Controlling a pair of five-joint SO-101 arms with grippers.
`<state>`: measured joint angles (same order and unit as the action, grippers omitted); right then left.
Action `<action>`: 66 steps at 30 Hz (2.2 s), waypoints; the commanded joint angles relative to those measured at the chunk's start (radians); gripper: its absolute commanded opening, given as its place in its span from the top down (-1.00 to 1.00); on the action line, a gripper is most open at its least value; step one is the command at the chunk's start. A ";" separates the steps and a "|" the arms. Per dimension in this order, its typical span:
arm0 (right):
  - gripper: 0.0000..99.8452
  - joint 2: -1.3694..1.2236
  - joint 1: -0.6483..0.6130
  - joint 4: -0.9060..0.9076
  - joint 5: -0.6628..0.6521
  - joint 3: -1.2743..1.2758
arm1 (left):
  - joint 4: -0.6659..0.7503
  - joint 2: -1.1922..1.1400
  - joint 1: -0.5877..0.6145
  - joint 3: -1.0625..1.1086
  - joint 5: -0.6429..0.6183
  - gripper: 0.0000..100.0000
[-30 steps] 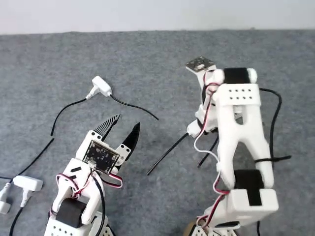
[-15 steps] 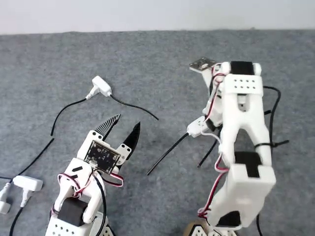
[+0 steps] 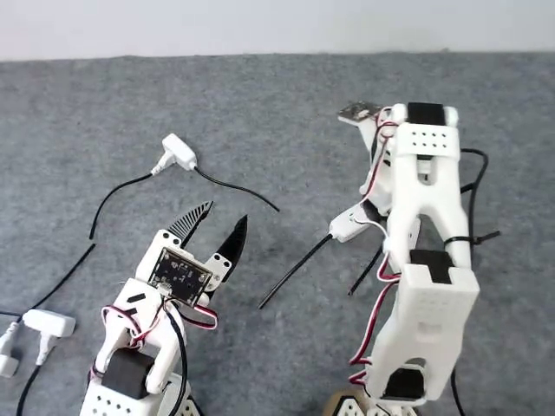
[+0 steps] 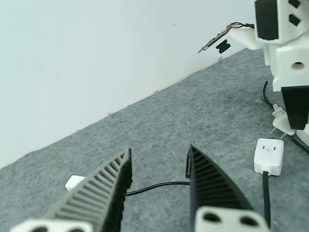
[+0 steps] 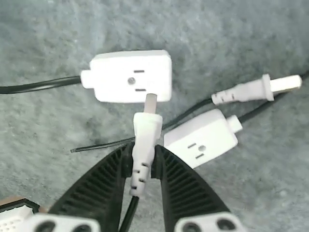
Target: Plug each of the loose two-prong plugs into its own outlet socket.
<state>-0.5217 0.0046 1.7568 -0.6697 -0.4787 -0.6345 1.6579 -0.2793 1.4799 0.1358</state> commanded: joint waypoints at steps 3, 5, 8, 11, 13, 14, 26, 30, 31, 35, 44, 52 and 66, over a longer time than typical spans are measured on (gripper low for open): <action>0.98 0.021 -0.042 0.042 -0.011 -0.063 | 0.031 0.005 -0.005 -0.007 -0.012 0.62; 0.98 0.044 -0.054 0.044 -0.011 -0.063 | 0.026 0.005 -0.032 -0.004 -0.008 0.62; 0.98 0.116 -0.073 0.044 -0.011 -0.058 | 0.029 0.005 -0.055 0.005 -0.006 0.62; 0.98 0.217 -0.105 0.044 -0.012 -0.032 | 0.031 0.006 -0.054 0.004 -0.006 0.62; 0.98 0.291 -0.147 0.044 -0.011 0.012 | 0.031 0.006 -0.051 0.004 -0.006 0.62; 0.98 0.329 -0.171 0.044 -0.009 0.044 | 0.031 0.008 -0.051 0.004 -0.006 0.62; 0.98 0.858 -0.573 0.042 0.147 0.443 | 0.011 0.011 -0.049 -0.019 -0.012 0.62; 0.98 0.955 -0.679 0.042 0.199 0.523 | -0.009 0.011 -0.049 -0.033 -0.012 0.62; 0.98 0.963 -0.694 0.041 0.209 0.535 | -0.009 0.011 -0.049 -0.033 -0.012 0.62; 0.98 0.964 -0.713 0.039 0.230 0.543 | -0.009 0.011 -0.049 -0.033 -0.012 0.62; 0.98 0.964 -0.713 0.036 0.230 0.531 | -0.011 0.011 -0.060 -0.028 -0.014 0.62; 0.98 0.963 -0.713 0.039 0.232 0.485 | -0.011 0.009 -0.167 0.016 -0.037 0.62; 0.98 0.974 -0.710 0.041 0.232 0.485 | -0.005 0.011 -0.267 0.065 -0.041 0.62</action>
<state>0.4081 -0.6920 1.7614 -0.4488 0.0736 -0.6345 1.6686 -0.4588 1.5336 0.1174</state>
